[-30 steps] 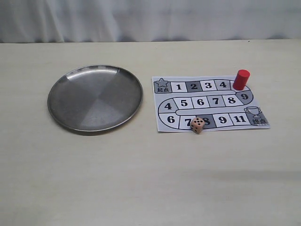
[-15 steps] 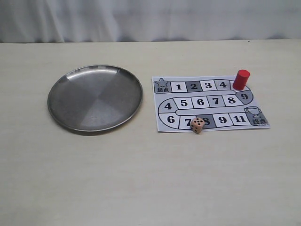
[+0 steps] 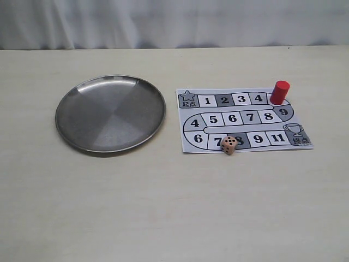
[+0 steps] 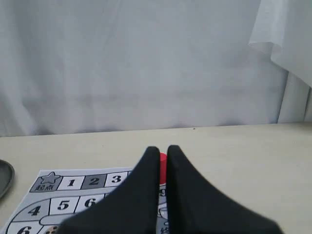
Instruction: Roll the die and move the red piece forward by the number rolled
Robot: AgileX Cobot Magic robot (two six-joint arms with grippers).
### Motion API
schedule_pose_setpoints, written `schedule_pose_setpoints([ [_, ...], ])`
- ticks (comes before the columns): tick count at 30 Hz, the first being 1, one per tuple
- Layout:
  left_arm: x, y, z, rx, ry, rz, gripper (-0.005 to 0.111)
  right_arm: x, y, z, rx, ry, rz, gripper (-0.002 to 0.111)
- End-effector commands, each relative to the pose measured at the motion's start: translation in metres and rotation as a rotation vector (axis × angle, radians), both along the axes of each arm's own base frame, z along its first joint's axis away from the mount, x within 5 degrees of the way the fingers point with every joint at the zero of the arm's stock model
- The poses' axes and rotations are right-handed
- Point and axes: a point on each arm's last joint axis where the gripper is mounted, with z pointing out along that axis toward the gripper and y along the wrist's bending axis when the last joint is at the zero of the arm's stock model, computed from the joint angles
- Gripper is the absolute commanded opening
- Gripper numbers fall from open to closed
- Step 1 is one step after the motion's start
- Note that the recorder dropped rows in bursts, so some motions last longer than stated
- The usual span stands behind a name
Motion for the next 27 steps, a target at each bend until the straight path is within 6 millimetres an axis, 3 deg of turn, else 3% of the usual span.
schedule_pose_setpoints([
  [1,0.0001,-0.0003,0.0003,-0.001,-0.008,-0.004,0.000,-0.0004,0.0002,-0.0029,0.000,0.023,0.002,0.004],
  [27,0.0001,-0.0003,0.0003,-0.001,-0.008,-0.004,0.000,-0.0004,0.0002,-0.0029,0.000,0.023,0.002,0.004],
])
